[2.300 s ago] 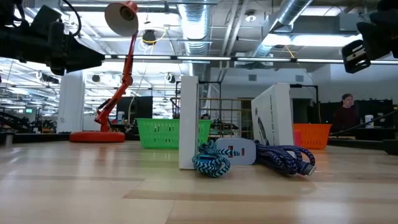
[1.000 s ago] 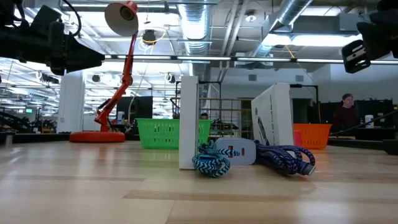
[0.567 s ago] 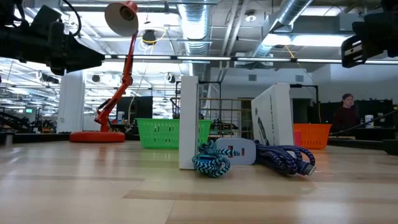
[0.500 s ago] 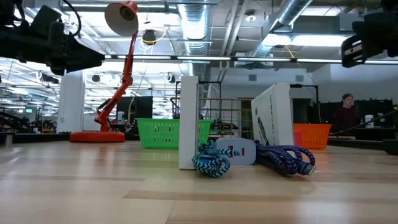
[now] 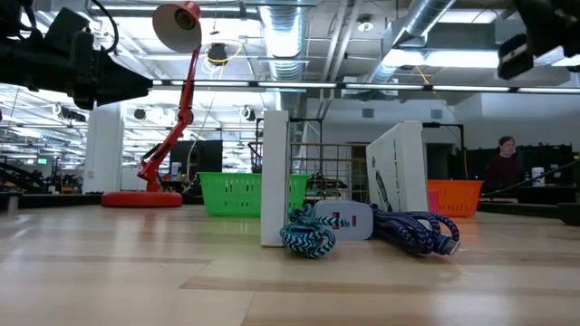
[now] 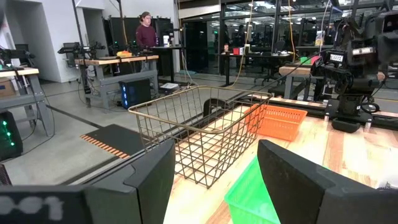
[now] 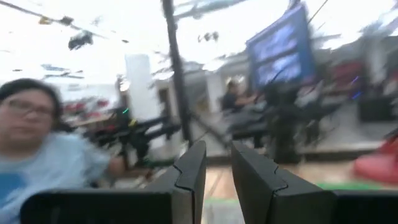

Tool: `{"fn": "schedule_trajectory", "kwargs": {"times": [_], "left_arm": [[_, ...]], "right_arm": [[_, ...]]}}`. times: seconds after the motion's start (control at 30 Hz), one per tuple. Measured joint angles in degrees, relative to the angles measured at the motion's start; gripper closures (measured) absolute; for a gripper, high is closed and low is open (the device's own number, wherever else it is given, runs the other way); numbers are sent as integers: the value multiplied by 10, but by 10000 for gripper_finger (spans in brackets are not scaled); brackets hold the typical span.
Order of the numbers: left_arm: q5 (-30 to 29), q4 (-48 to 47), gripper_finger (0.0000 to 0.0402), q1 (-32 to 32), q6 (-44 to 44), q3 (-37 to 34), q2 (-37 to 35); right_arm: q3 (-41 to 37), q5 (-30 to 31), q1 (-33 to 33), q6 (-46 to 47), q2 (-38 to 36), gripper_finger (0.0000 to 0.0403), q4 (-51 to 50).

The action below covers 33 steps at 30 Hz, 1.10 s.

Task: Pick and place items into bin
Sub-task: Put the left white card reader box into the gold wire basket

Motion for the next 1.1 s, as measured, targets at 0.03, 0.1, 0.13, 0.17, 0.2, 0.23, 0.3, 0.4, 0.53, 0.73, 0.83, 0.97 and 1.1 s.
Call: {"fn": "schedule_trajectory", "kwargs": {"times": [0.03,0.1,0.13,0.17,0.2,0.23,0.3,0.4,0.53,0.73,0.83,0.97,1.1], "left_arm": [[0,0,184,0,0,0,0],[0,0,184,0,0,0,0],[0,0,184,0,0,0,0],[0,0,184,0,0,0,0],[0,0,184,0,0,0,0],[0,0,184,0,0,0,0],[0,0,184,0,0,0,0],[0,0,184,0,0,0,0],[0,0,184,0,0,0,0],[0,0,184,0,0,0,0],[0,0,184,0,0,0,0],[0,0,184,0,0,0,0],[0,0,184,0,0,0,0]], "right_arm": [[0,16,0,-19,0,332,11],[0,44,0,-60,0,332,35],[0,57,0,-83,0,332,47],[0,74,0,-110,0,332,57],[0,95,0,-142,0,332,71],[0,120,0,-175,0,332,92],[0,178,0,-230,0,332,145],[0,221,0,-266,0,332,223],[0,214,0,-284,0,332,295],[30,179,0,-293,0,332,312],[70,173,0,-324,13,330,267],[146,170,0,-365,67,326,201],[244,194,0,-375,145,326,67]]}}
